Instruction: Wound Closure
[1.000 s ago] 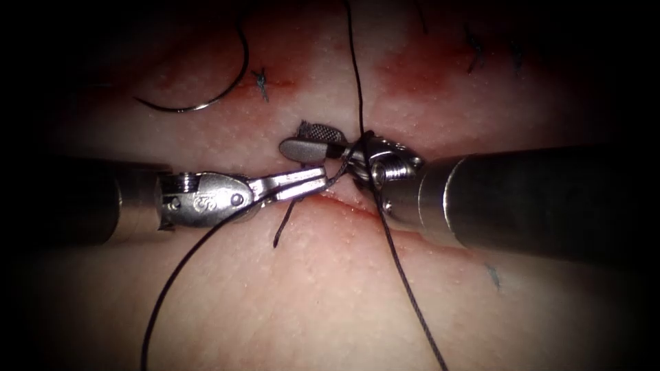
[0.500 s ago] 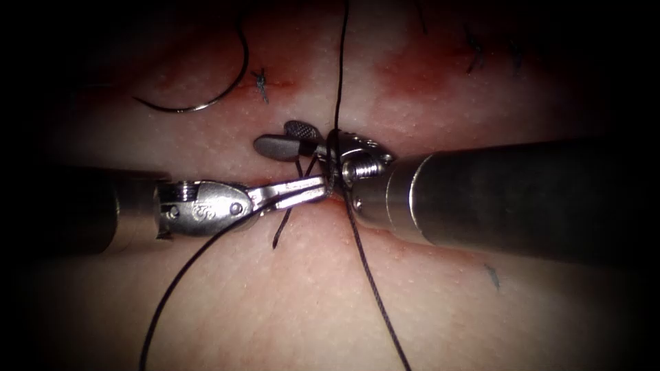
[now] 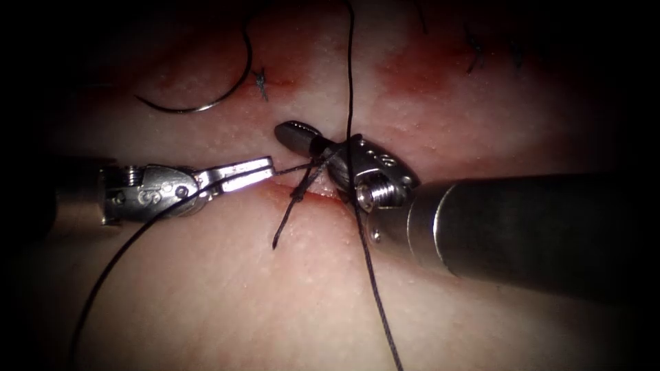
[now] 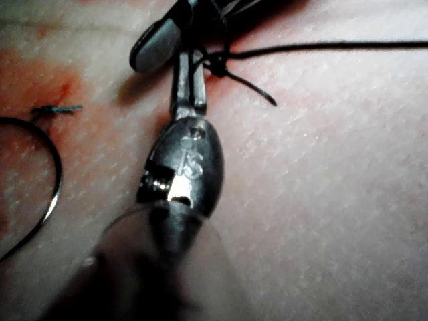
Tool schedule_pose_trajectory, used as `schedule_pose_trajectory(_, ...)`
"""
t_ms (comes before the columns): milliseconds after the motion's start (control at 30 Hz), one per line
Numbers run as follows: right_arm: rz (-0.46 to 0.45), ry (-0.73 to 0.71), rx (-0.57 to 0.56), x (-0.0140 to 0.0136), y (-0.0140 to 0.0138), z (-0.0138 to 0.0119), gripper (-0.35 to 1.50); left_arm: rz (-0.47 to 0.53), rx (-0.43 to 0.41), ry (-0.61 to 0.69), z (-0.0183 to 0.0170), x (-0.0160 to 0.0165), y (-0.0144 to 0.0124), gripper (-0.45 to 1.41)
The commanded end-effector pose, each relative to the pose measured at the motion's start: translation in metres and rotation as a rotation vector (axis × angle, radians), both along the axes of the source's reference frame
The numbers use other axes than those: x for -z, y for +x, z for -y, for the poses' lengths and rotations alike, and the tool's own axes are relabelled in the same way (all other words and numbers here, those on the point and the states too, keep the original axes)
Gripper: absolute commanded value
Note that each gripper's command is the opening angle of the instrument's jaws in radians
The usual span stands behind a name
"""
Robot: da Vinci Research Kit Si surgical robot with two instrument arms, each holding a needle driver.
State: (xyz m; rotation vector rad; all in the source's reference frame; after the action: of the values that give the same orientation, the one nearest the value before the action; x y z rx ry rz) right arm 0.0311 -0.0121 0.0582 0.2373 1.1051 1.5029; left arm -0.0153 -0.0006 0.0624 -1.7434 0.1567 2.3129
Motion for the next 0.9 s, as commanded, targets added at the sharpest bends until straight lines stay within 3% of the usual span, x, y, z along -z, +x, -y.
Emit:
schedule_pose_trajectory(33, -0.016, -0.022, 0.0, 0.0003, 0.0008, 0.0004, -0.35, -0.002, 0.001, 0.004, 0.0, -0.0006, -0.0002, -0.45)
schedule_pose_trajectory(400, -0.062, -0.12, 0.053, 0.0031, 0.0007, 0.003, -0.35, -0.051, 0.052, -0.015, -0.0073, -0.0011, 0.0014, -0.45)
schedule_pose_trajectory(900, -0.039, -0.144, 0.11, 0.0033, -0.0014, 0.0076, -0.35, -0.101, 0.092, -0.061, -0.0185, -0.0029, -0.0024, -0.45)
